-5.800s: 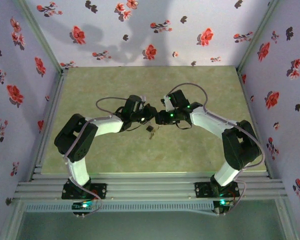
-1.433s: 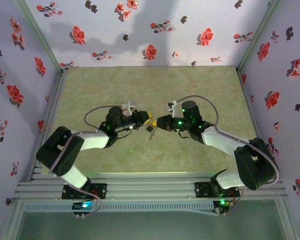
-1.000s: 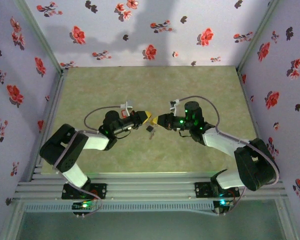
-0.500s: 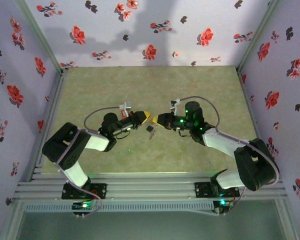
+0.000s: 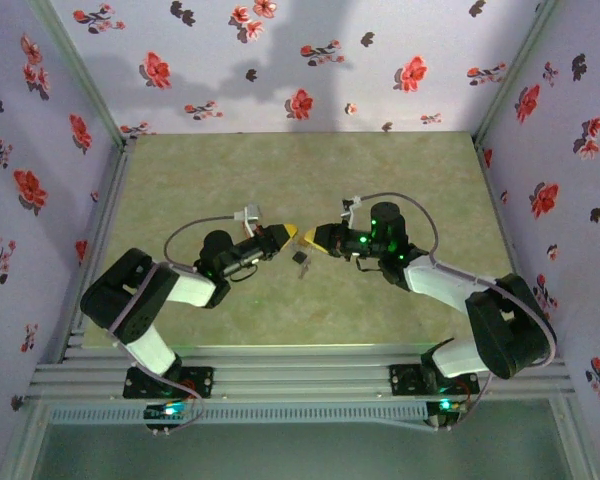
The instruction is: Lock with the key
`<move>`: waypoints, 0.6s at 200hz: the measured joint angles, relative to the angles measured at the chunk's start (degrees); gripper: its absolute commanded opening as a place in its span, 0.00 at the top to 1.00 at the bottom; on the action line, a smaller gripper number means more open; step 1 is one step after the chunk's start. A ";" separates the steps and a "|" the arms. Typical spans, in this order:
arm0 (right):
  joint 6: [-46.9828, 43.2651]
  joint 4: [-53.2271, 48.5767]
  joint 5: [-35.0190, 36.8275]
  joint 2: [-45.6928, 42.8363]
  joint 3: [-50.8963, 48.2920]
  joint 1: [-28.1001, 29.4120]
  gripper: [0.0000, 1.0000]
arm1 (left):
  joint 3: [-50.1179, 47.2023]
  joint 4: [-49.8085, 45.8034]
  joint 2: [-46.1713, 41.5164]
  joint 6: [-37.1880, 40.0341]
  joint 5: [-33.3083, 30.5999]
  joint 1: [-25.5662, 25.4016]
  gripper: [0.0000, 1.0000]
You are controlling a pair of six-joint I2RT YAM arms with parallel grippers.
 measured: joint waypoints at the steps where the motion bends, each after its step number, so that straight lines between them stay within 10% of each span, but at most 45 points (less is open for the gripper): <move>1: 0.02 0.07 0.02 0.02 0.00 0.00 1.00 | 0.00 0.00 -0.02 0.00 -0.04 0.00 1.00; 120: -0.42 0.68 2.08 0.87 0.00 1.77 1.00 | -0.81 -1.57 -1.36 1.70 -4.87 -1.22 1.00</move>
